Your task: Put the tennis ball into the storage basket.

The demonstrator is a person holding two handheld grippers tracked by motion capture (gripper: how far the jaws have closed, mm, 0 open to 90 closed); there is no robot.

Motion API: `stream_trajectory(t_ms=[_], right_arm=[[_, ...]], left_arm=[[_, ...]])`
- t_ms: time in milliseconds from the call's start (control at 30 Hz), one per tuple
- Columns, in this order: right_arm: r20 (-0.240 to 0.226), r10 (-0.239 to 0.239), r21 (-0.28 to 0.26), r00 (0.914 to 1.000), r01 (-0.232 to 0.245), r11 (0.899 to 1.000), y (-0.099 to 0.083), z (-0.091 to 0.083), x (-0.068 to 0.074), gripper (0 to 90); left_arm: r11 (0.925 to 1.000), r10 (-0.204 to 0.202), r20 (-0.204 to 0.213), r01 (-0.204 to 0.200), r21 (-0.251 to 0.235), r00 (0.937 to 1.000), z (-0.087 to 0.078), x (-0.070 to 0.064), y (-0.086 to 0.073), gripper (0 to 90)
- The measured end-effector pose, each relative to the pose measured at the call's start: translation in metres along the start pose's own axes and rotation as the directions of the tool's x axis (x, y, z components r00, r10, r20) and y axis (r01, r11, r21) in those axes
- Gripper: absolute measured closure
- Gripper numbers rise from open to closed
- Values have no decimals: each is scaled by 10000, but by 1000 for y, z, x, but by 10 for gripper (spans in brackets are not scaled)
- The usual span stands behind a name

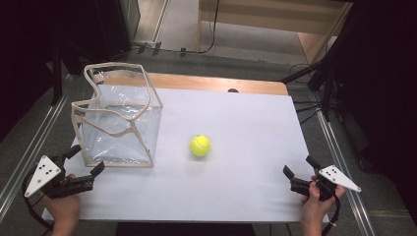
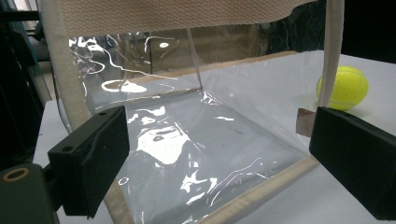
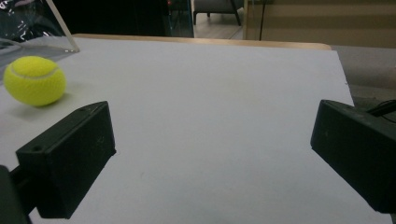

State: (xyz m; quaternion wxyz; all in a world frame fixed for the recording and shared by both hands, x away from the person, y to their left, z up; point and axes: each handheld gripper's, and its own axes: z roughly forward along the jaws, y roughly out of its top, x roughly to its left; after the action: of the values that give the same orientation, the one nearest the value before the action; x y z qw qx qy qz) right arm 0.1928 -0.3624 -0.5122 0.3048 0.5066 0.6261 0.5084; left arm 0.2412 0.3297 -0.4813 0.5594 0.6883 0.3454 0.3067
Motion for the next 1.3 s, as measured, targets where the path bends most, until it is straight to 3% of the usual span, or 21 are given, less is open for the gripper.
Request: stream_trajectory(t_ms=[400,567,800,933,1300], right_arm=[[-157,-266,245,9995,269,9993,15,1,8,0],[-34,-706,348,9975,707,9969,24,1,16,0],[-521,-1031,784,9933,1070,9912,39,11,30,0],[-877,-1364,927,9868,1444,9852,49,21,40,0],[-1541,-1615,1260,9748,1815,9753,70,45,61,0]], left_arm=[[9999,110,-19,-110,74,9999,1,-1,0,54],[9999,93,-30,-93,81,10000,1,-1,0,54],[9998,160,-45,-160,116,9999,1,-1,0,54],[9998,181,-32,-181,128,9998,1,-2,0,54],[9997,200,-2,-200,125,9998,1,-2,0,54]])
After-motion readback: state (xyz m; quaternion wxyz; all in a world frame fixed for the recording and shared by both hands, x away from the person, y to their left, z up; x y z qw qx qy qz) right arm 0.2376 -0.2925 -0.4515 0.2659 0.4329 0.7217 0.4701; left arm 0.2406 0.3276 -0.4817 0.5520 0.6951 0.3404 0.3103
